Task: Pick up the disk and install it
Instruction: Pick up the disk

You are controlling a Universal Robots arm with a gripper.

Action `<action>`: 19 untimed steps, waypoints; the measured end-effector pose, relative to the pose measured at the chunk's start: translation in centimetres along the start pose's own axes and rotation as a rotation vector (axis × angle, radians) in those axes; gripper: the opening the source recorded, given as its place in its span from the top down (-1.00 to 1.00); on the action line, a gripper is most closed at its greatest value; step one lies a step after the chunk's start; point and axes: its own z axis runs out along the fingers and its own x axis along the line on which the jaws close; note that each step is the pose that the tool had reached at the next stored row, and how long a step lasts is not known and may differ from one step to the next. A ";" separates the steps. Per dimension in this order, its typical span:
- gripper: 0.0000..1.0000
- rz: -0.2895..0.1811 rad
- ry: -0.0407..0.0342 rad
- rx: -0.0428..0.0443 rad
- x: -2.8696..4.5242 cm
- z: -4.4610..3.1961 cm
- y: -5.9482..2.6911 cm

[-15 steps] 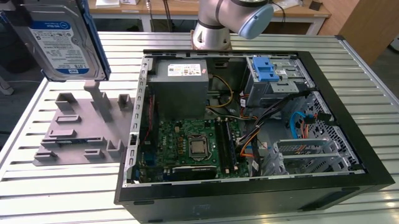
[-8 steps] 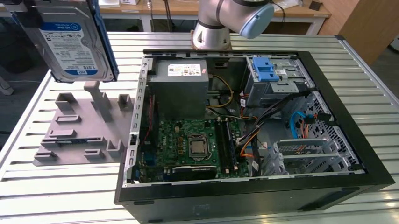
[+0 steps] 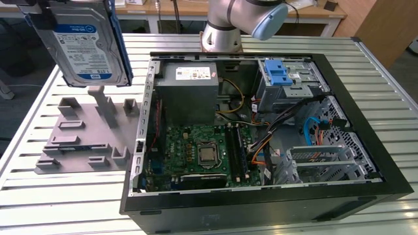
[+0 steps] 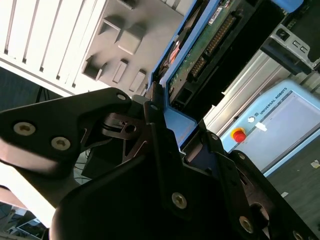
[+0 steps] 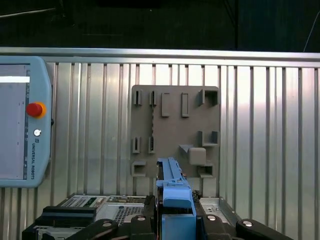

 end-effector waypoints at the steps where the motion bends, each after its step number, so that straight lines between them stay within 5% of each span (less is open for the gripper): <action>1: 0.27 0.000 0.0000 0.0000 0.01 0.00 -0.25; 19: 0.27 0.000 0.0001 -0.0001 0.17 -0.09 -4.07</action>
